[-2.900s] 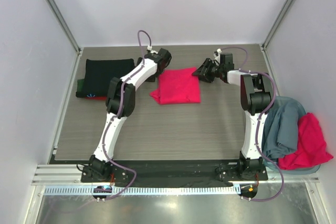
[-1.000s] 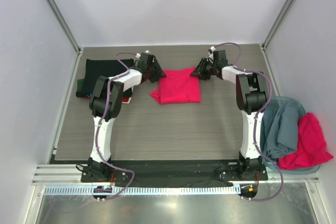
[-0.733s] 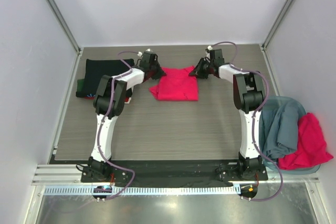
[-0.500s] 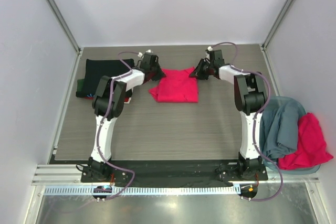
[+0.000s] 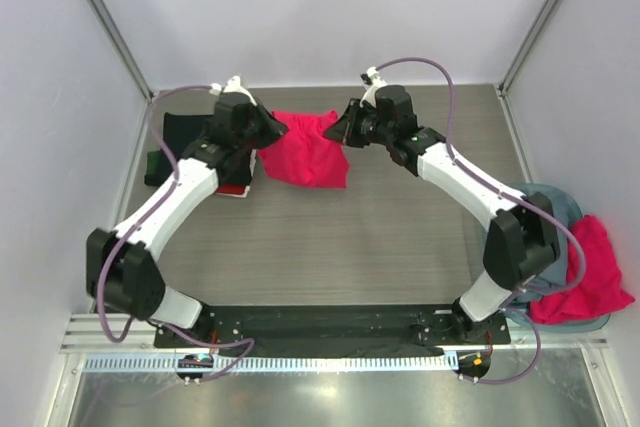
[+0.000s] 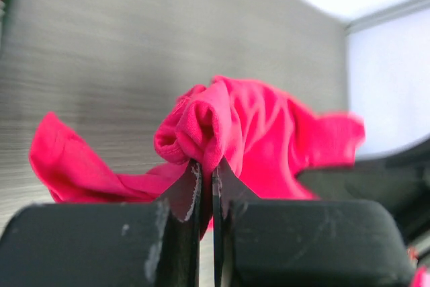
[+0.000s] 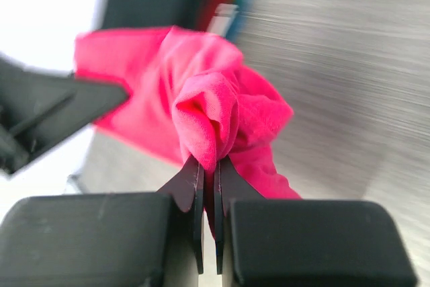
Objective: Fold and stack the t-shirts
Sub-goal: Neatly place the folded tshirt to the corner
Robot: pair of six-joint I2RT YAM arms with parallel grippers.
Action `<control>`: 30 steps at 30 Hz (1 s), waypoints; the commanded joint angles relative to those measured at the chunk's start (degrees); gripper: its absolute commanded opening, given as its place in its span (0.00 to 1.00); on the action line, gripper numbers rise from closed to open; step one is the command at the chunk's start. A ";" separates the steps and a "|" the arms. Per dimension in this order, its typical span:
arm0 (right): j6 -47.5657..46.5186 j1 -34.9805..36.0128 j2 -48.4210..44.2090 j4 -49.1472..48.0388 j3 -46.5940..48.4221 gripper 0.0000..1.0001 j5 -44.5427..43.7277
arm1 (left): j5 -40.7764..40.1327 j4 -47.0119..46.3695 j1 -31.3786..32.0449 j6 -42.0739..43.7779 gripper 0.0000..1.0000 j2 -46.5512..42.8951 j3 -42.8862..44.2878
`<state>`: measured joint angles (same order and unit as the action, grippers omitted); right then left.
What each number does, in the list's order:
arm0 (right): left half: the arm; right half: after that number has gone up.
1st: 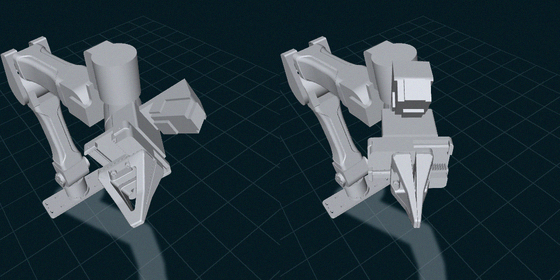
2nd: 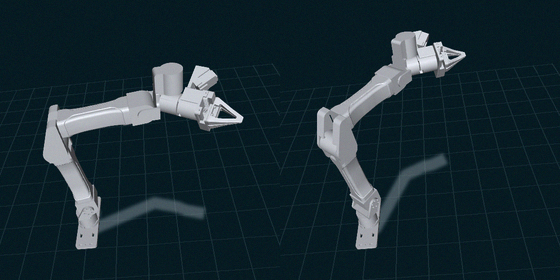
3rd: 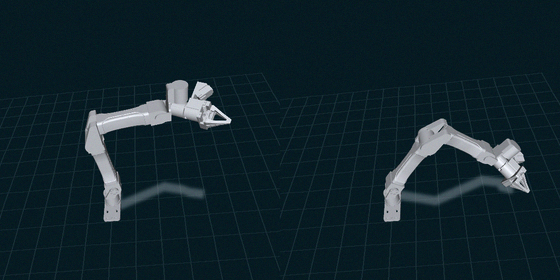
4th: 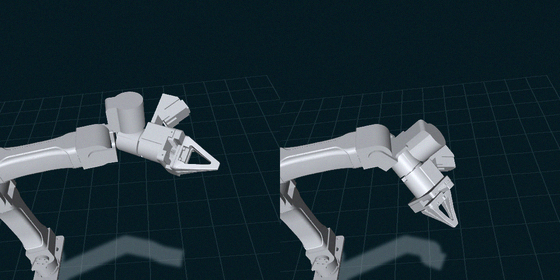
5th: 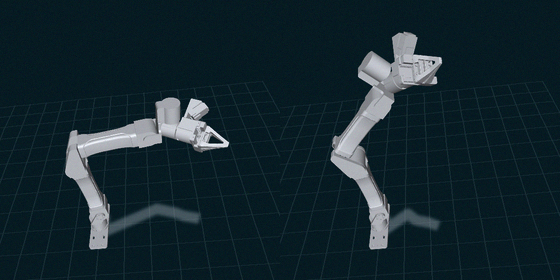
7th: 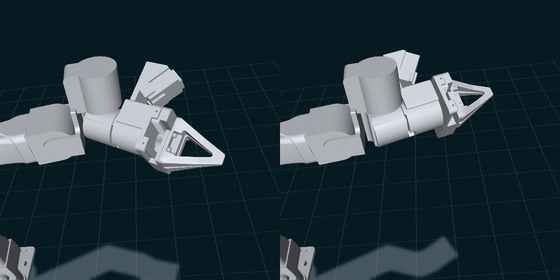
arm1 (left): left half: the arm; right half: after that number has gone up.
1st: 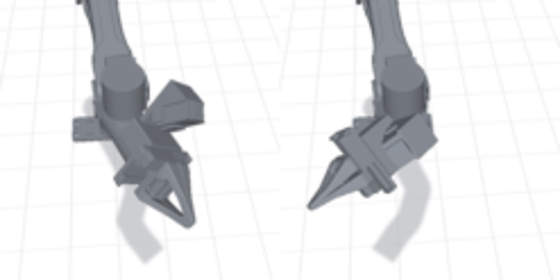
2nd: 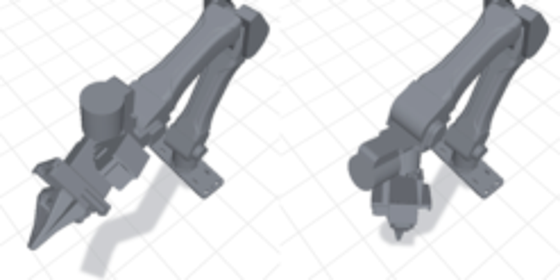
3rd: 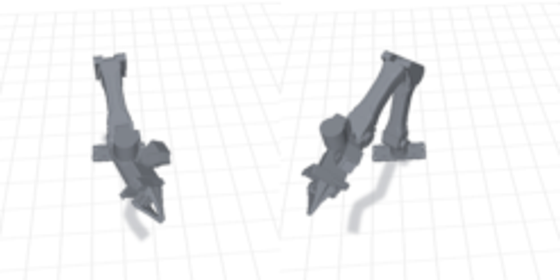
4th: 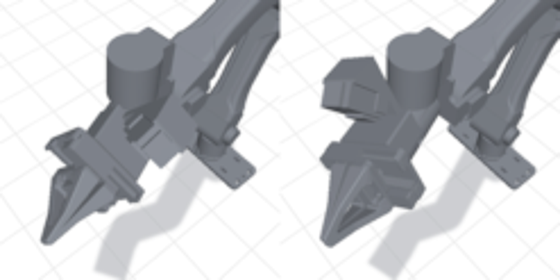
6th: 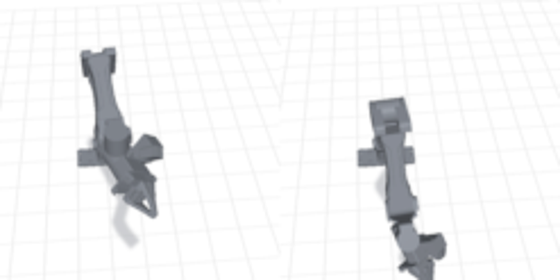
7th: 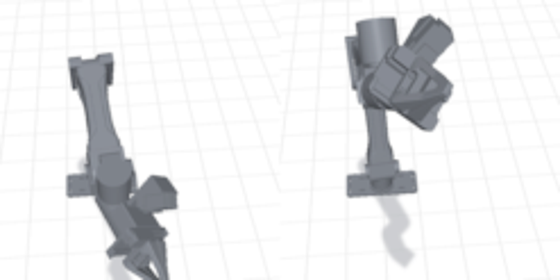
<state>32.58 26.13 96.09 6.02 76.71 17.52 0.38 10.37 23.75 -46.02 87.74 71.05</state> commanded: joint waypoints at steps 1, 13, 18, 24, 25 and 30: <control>1.87 4.18 -6.00 -1.71 0.90 0.01 -4.50 | -1.70 8.68 -2.47 1.02 0.00 -8.70 1.90; 2.93 18.25 5.23 1.98 21.72 0.01 -9.52 | -11.54 28.82 -16.97 6.73 0.00 -19.63 13.59; 4.16 21.42 13.92 2.15 30.93 0.01 -10.58 | -10.32 30.15 -27.51 7.70 0.00 -15.51 15.17; 3.98 23.35 23.51 6.09 44.02 0.01 -11.89 | -3.03 25.24 -37.27 6.03 0.00 -13.22 12.63; 3.90 23.35 26.05 6.63 45.36 0.01 -11.63 | -2.50 25.22 -37.80 6.03 0.00 -12.00 12.97; 3.90 23.35 30.55 7.86 50.55 0.01 -12.51 | 1.01 24.00 -40.09 5.68 0.00 -9.00 13.86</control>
<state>36.40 49.91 126.61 12.84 122.54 7.09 -1.56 39.24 -14.87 -40.12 78.19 83.26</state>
